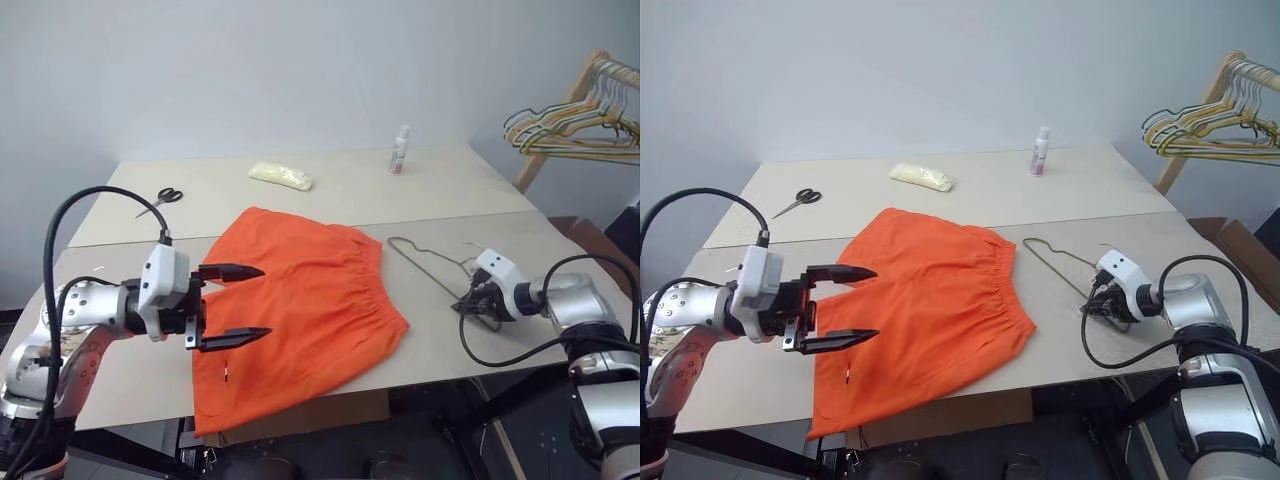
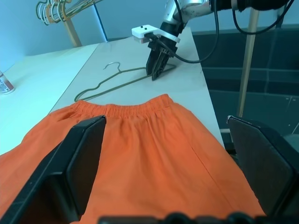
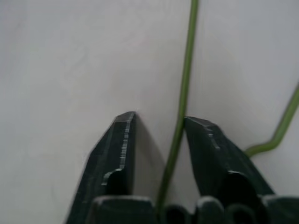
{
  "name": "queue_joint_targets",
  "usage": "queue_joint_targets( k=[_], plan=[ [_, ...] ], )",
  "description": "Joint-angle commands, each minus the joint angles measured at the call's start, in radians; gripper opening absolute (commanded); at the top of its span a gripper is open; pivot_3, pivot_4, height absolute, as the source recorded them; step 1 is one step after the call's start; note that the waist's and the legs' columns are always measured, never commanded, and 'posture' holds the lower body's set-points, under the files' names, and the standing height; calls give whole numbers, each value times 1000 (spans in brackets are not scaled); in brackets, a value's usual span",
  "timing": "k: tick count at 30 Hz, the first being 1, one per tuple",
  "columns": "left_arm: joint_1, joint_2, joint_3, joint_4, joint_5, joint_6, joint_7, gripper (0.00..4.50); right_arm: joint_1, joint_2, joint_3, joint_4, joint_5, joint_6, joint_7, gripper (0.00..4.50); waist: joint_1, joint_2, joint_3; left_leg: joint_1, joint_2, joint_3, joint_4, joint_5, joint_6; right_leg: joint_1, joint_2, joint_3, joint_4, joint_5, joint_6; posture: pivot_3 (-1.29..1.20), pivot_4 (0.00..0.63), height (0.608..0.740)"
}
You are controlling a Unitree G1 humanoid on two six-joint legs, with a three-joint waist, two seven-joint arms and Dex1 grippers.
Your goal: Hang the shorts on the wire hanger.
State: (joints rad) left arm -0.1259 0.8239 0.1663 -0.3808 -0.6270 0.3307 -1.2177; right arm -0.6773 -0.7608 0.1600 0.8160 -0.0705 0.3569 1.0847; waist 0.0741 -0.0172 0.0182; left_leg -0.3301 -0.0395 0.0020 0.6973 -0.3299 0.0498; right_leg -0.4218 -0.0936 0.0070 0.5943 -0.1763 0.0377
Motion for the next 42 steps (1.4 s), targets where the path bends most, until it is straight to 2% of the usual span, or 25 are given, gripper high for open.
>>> queue_joint_targets(
  k=[1, 2, 3, 5, 10, 14, 17, 20, 24, 27, 30, 36, 39, 42],
  plan=[
    [-27, 1, -14, -20, 18, -28, 5, 4500, 11, 4, 28, 19, -36, 46, -13, 535, 1, -2, -1, 0, 0, 0, 0, 0, 0, 0, 0, 0, 0, 0, 0, 193, 0, 740],
    [-29, -3, -19, -16, 25, -30, 11, 4500, 12, 7, 21, 12, -32, 56, -25, 187, 2, -3, -2, 0, 0, 0, 0, 0, 0, 0, 0, 0, 0, 0, 0, 188, 0, 740],
    [-36, -12, -24, -12, 29, -26, 28, 4500, 18, 7, 18, -3, -31, 58, -35, 86, 3, -3, -2, 0, 0, 0, 0, 0, 0, 0, 0, 0, 0, 0, 0, 187, 0, 740],
    [-69, -48, -37, 3, 53, 3, 111, 4500, 36, 7, -10, -57, -12, 66, -63, 86, 8, -5, -3, 0, 0, -1, 0, 0, 0, 1, 0, 0, 0, 0, 0, 186, 0, 740],
    [-160, -144, -82, 35, 95, 148, 329, 4500, 79, 35, -132, -260, 31, 175, -249, 86, 15, -6, -5, 0, -1, -1, 0, 0, -1, 0, -1, 0, 0, 1, 0, 182, 0, 740],
    [-211, -256, -79, 32, 25, 240, 442, 4500, 152, 116, -275, -607, 93, 256, -421, 86, 14, -5, -5, -6, 0, -1, 0, 3, -8, -8, -1, 1, 1, 1, 0, 161, 0, 740],
    [-285, -392, -49, 46, -75, 358, 590, 4500, 204, 201, -312, -851, 132, 234, -500, 86, 21, -5, -5, -9, 0, -1, 0, 4, -9, -11, -1, 1, 1, 1, 0, 145, 0, 740],
    [-337, -507, -17, 47, -156, 415, 702, 4500, 226, 267, -300, -994, 151, 220, -548, 86, 22, -5, -5, -8, 0, -2, 1, 3, -8, -10, -1, 1, 1, 1, 0, 136, 0, 740],
    [-415, -672, 51, 85, -291, 452, 882, 4500, 280, 350, -204, -1133, 106, 92, -614, 86, 20, -6, -5, -7, -1, -3, 1, 3, -8, -8, -1, 0, 1, 1, 1, 129, 0, 740],
    [-439, -716, 64, 87, -322, 455, 941, 4500, 316, 395, -138, -1186, 67, 36, -661, 86, 14, -6, -5, -7, -1, -2, 1, 4, -9, -8, -1, 0, 1, 1, 1, 132, 0, 740],
    [-449, -734, 68, 84, -343, 442, 967, 4500, 344, 393, -80, -1206, 26, -26, -663, 86, 3, -6, -5, -6, -2, -2, 1, 4, -10, -7, 0, 1, 1, 1, 0, 132, 0, 740],
    [-481, -774, 61, 109, -337, 421, 1041, 4500, 364, 408, -46, -1202, 15, -98, -670, 86, -2, -6, -5, -4, -3, -3, 1, 4, -10, -5, 0, 0, 0, 1, 0, 139, 0, 740],
    [-491, -792, 46, 118, -317, 400, 1053, 3885, 369, 403, -29, -1186, -8, -128, -669, 0, -4, -6, -5, -3, -5, -3, 0, 4, -10, -3, 0, 0, 0, 1, 0, 137, 0, 740],
    [-498, -804, 47, 125, -316, 385, 1065, 2885, 371, 405, -29, -1177, -12, -134, -670, 0, -5, -6, -5, -3, -5, -3, 1, 4, -10, -3, 0, 0, 0, 1, 0, 135, 0, 740]
  ],
)
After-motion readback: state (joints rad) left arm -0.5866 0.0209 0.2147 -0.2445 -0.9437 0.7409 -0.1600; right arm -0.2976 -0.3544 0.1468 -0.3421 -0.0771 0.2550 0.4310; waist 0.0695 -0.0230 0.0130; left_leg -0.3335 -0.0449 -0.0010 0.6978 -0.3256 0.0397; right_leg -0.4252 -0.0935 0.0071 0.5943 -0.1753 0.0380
